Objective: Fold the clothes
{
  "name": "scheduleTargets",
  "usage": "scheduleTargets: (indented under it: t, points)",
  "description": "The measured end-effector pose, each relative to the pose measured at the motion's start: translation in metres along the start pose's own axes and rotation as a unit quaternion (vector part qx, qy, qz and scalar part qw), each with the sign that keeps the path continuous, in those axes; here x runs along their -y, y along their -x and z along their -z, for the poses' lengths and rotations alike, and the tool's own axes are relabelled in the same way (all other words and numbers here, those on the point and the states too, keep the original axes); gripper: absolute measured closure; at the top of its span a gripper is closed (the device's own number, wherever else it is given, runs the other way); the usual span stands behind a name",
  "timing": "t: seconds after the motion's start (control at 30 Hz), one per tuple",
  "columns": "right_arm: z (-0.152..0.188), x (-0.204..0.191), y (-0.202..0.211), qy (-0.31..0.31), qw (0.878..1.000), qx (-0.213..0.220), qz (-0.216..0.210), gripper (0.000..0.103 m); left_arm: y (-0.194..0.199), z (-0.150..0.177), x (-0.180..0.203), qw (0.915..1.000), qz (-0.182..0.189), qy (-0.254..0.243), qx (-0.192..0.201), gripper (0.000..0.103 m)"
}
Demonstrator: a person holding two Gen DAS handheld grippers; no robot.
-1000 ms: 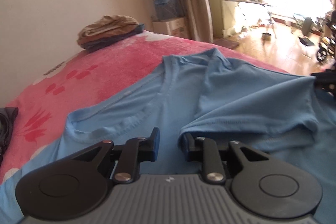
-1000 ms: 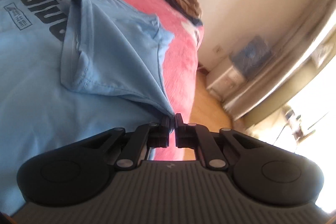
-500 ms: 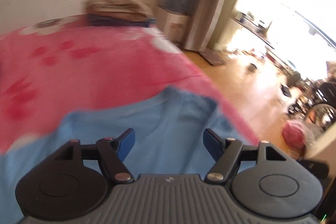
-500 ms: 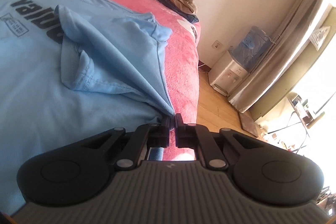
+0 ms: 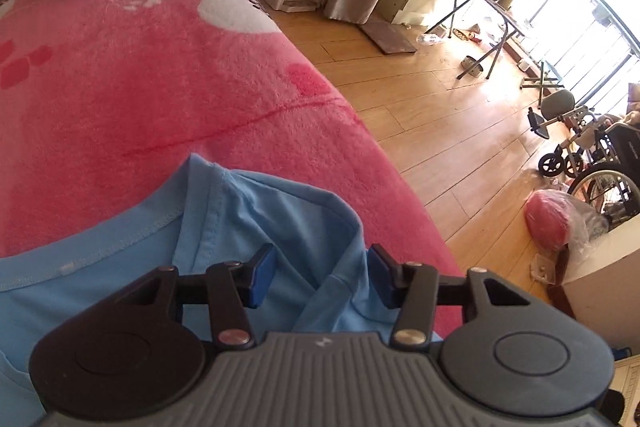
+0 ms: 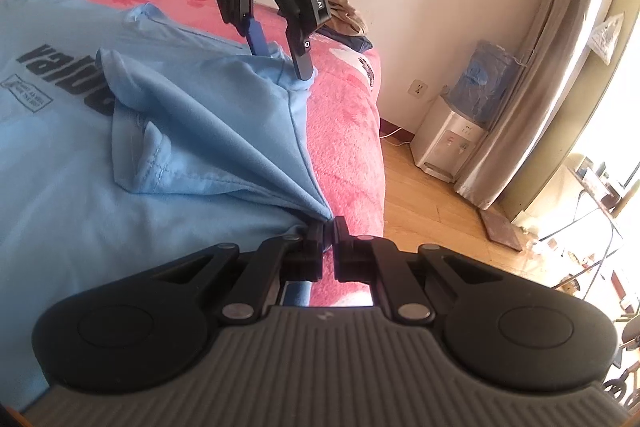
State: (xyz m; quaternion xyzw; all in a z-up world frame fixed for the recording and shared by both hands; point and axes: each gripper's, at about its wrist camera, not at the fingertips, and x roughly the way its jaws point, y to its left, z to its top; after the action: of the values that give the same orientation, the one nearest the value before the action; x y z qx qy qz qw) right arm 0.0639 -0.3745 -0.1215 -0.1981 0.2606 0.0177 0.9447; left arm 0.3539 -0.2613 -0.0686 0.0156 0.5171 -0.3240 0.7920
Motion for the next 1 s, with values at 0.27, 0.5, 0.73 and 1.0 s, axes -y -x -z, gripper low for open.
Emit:
scheduleTargets:
  t: [0.27,0.5,0.73,1.0]
  points:
    - [0.002,0.004,0.002,-0.026,1.000,0.001,-0.007,0.100,0.007,-0.004,-0.017,0.9932,0.052,0.095,0.042,0.099]
    - [0.005,0.002,0.003,-0.034,0.999,-0.004,-0.006,0.100,-0.009,-0.006,-0.050,0.9822,0.038,0.169,0.074,0.103]
    - [0.003,0.001,0.004,-0.032,0.999,-0.013,-0.005,0.100,-0.012,-0.009,-0.060,0.9774,0.032,0.189,0.090,0.093]
    - [-0.007,0.027,0.033,-0.097,0.994,-0.005,-0.049,0.098,0.053,-0.004,-0.024,0.9952,-0.024,0.027,0.091,0.056]
